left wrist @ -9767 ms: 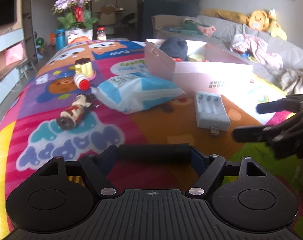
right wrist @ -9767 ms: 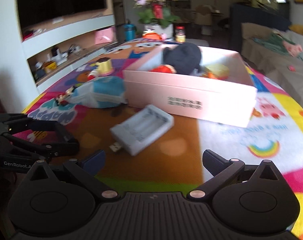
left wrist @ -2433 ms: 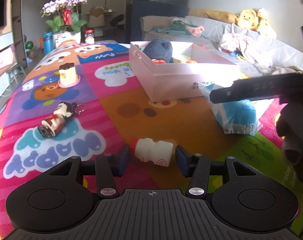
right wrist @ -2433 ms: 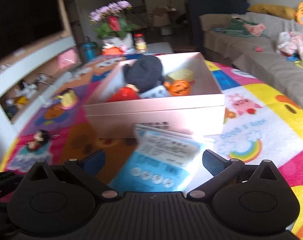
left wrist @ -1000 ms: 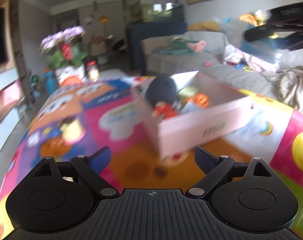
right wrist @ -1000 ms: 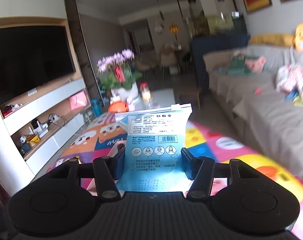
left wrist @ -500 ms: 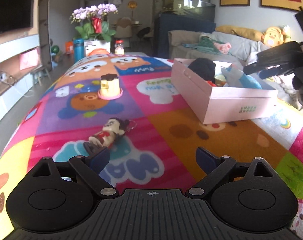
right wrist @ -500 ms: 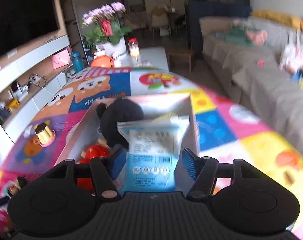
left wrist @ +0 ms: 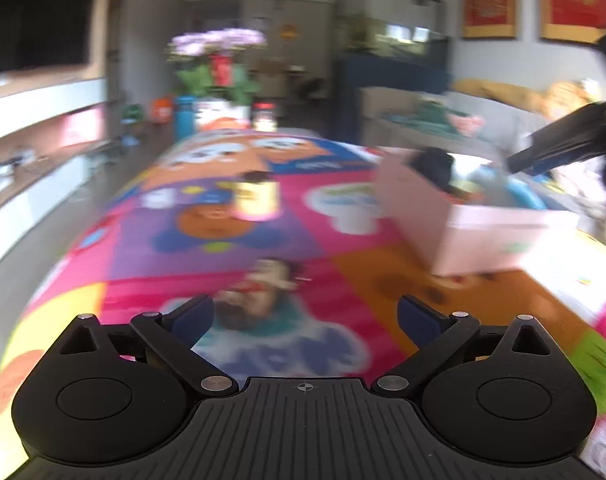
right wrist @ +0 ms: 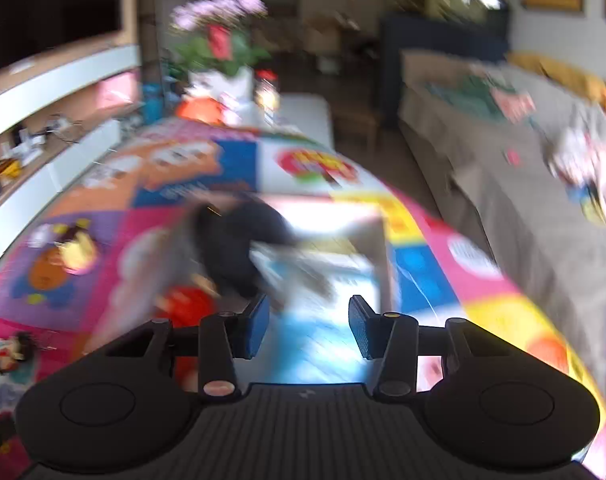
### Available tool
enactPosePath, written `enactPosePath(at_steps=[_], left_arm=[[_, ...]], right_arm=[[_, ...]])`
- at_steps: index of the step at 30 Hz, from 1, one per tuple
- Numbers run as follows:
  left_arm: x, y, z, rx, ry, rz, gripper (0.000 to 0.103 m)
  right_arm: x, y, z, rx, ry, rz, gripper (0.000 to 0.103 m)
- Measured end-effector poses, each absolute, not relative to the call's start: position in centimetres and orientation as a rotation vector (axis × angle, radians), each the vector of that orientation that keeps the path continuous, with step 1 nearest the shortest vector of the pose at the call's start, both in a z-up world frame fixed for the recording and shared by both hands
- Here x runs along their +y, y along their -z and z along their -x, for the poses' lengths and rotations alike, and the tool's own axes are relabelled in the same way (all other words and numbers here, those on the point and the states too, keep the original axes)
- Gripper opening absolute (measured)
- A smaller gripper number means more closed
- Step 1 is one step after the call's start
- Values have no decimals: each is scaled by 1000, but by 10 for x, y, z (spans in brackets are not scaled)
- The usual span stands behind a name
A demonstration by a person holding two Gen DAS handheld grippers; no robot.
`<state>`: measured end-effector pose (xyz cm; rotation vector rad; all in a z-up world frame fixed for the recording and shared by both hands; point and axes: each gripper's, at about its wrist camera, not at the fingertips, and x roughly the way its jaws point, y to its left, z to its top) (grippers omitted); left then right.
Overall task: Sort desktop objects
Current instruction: 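Move the right gripper down to the yellow pudding-cup toy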
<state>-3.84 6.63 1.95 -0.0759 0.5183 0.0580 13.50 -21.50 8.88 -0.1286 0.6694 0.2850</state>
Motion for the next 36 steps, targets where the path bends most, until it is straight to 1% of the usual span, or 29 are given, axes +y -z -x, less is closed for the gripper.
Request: enactPosePath(at_steps=[1,2,3,5,6,7,8,9,12,14,16,17,18,20,21,26,29,32,36], left_arm=[[71,-19,37,526,-80,106,101],[76,-18,35,536,-84,137,102],[77,-17,35,544,-78,150,102],[78,-17,35,542,-62,145,102],[77,-17,36,540,-57,135,102],[76,-17,36,540,-52,128,102],[75,-17,35,543,-51,125,102],[76,-16,35,546,-54,129,102],[80,-16,35,552,-63,159,102],[83,-15,35,552,-69,175,102],[84,-14,34,558,-74,190,102],[85,-14,34,560,-76,197,102],[86,-14,34,562,-75,203,102],[86,-14,34,562,-69,209,102],[86,-13,34,562,-68,209,102],[86,-12,35,565,-72,211,103],[85,-12,33,570,-80,209,103],[83,-13,34,574,-100,197,103],[76,-13,28,602,-123,149,103]], right_arm=[[-205,-95,-132,653,-326,133,48],[-192,-102,-132,650,-377,127,54],[-178,-105,-133,658,-429,111,57],[-143,-107,-142,705,-541,80,57],[-123,-104,-149,735,-587,70,60],[-102,-100,-156,765,-624,61,63],[-81,-94,-163,792,-650,57,71],[-61,-88,-170,817,-669,58,76],[0,-63,-190,890,-697,125,76],[29,-48,-199,863,-655,198,76],[48,-34,-204,859,-644,259,66],[54,-29,-207,868,-644,284,44],[56,-26,-208,880,-646,303,42],[50,-32,-204,845,-652,291,40],[42,-37,-198,811,-664,275,38],[-21,-79,-152,735,-749,192,38],[-71,-92,-108,697,-748,207,38],[-127,-89,-69,692,-710,198,38],[-192,-69,-28,695,-595,193,38]])
